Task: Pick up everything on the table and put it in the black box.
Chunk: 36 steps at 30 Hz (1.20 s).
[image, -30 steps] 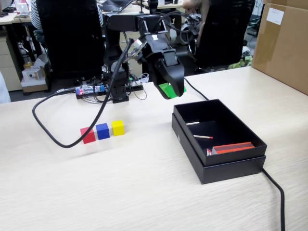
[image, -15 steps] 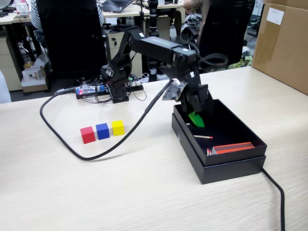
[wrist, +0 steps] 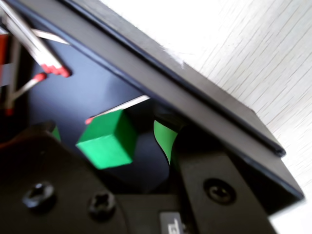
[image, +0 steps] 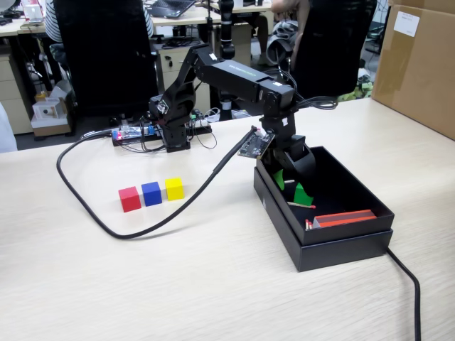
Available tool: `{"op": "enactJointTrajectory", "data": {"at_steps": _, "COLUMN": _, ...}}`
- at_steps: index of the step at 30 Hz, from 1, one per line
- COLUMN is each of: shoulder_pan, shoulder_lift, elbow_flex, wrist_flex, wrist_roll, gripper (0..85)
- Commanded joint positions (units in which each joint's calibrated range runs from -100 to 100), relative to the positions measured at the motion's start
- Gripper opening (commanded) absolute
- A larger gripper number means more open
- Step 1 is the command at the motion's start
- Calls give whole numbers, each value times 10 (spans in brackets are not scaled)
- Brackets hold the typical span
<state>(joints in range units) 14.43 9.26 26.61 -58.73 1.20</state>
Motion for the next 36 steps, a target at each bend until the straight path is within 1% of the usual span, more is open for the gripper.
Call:
{"op": "enactJointTrajectory", "data": {"at_steps": 1, "shoulder_pan": -12, "shoulder_lift": -122, "elbow_flex": 26, "wrist_flex": -4, "wrist_roll": -1, "gripper": 407}}
{"op": "enactJointTrajectory", "data": {"at_steps": 6, "shoulder_pan": -49, "shoulder_lift": -315, "elbow_flex": -5, "wrist_flex": -4, "wrist_roll": -25, "gripper": 406}}
{"op": "enactJointTrajectory", "data": {"at_steps": 9, "shoulder_pan": -74, "shoulder_lift": -411, "elbow_flex": -40, "wrist_flex": -5, "wrist_roll": -46, "gripper": 406}}
{"op": "enactJointTrajectory", "data": {"at_steps": 12, "shoulder_pan": -105, "shoulder_lift": -483, "elbow_flex": -101, "wrist_flex": -5, "wrist_roll": -69, "gripper": 412}}
{"op": "enactJointTrajectory", "data": {"at_steps": 16, "shoulder_pan": -148, "shoulder_lift": -562, "elbow_flex": -207, "wrist_flex": -5, "wrist_roll": -99, "gripper": 467}}
{"op": "enactJointTrajectory", "data": {"at_steps": 21, "shoulder_pan": -198, "shoulder_lift": -630, "elbow_flex": -330, "wrist_flex": -5, "wrist_roll": -131, "gripper": 469}}
{"op": "enactJointTrajectory", "data": {"at_steps": 23, "shoulder_pan": -225, "shoulder_lift": -642, "elbow_flex": -385, "wrist_flex": -5, "wrist_roll": -149, "gripper": 480}}
{"op": "enactJointTrajectory", "data": {"at_steps": 25, "shoulder_pan": -240, "shoulder_lift": -642, "elbow_flex": -420, "wrist_flex": -4, "wrist_roll": -160, "gripper": 484}}
{"op": "enactJointTrajectory", "data": {"at_steps": 27, "shoulder_pan": -268, "shoulder_lift": -631, "elbow_flex": -476, "wrist_flex": 3, "wrist_roll": -183, "gripper": 484}}
{"op": "enactJointTrajectory", "data": {"at_steps": 28, "shoulder_pan": -274, "shoulder_lift": -628, "elbow_flex": -490, "wrist_flex": 10, "wrist_roll": -190, "gripper": 483}}
{"op": "enactJointTrajectory", "data": {"at_steps": 29, "shoulder_pan": -280, "shoulder_lift": -622, "elbow_flex": -500, "wrist_flex": 16, "wrist_roll": -197, "gripper": 483}}
{"op": "enactJointTrajectory", "data": {"at_steps": 30, "shoulder_pan": -292, "shoulder_lift": -613, "elbow_flex": -515, "wrist_flex": 31, "wrist_roll": -211, "gripper": 483}}
{"op": "enactJointTrajectory", "data": {"at_steps": 34, "shoulder_pan": -318, "shoulder_lift": -565, "elbow_flex": -524, "wrist_flex": 56, "wrist_roll": -245, "gripper": 481}}
{"op": "enactJointTrajectory", "data": {"at_steps": 36, "shoulder_pan": -327, "shoulder_lift": -544, "elbow_flex": -524, "wrist_flex": 80, "wrist_roll": -254, "gripper": 481}}
